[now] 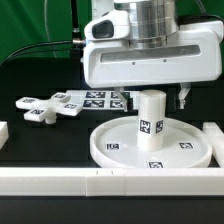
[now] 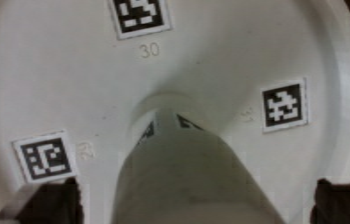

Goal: Assemble round table

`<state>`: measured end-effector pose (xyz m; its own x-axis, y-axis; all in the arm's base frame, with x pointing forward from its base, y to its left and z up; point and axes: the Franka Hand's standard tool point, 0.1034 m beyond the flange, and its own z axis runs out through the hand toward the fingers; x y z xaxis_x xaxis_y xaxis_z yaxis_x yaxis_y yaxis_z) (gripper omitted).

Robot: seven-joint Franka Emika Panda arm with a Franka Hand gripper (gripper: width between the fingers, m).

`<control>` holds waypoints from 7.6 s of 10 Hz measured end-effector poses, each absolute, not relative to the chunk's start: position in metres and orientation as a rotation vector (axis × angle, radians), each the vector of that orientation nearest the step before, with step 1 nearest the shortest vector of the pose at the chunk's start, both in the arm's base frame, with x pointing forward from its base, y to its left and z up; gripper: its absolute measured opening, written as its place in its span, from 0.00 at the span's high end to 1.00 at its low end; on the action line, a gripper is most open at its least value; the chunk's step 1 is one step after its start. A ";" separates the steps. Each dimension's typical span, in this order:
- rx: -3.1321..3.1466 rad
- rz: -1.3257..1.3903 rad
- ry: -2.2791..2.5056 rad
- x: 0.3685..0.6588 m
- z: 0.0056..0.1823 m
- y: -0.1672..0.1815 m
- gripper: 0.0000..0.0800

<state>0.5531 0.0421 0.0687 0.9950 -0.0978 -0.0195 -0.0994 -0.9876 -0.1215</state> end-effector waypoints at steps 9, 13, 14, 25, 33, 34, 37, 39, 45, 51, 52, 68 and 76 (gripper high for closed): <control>-2.926 -0.008 -0.906 0.552 0.065 0.036 0.19; -2.779 -0.015 -1.353 0.554 0.066 0.038 0.19; -2.726 -0.013 -1.468 0.553 0.066 0.036 0.19; -2.123 0.041 -2.341 0.555 0.067 0.041 0.19; -2.023 0.051 -2.454 0.556 0.067 0.038 0.49; -2.104 0.048 -2.384 0.556 0.067 0.039 0.49; -2.533 0.037 -1.928 0.553 0.067 0.040 0.49; -2.685 0.028 -1.707 0.553 0.067 0.040 0.49; -2.939 0.013 -1.206 0.554 0.068 0.041 0.49; -3.120 0.009 -0.199 0.550 0.067 0.040 0.49; -3.122 0.010 -0.133 0.550 0.067 0.041 0.49; -2.772 0.035 1.268 0.549 0.066 0.041 0.37; -2.911 0.022 0.918 0.550 0.089 0.053 0.19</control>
Offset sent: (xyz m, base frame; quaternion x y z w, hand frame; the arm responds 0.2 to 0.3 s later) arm 0.0000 0.0000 0.0000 0.0000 0.0000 -0.1296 0.9916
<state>0.5501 0.0526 0.0886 0.8192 -0.5720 -0.0406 -0.5733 -0.8154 -0.0800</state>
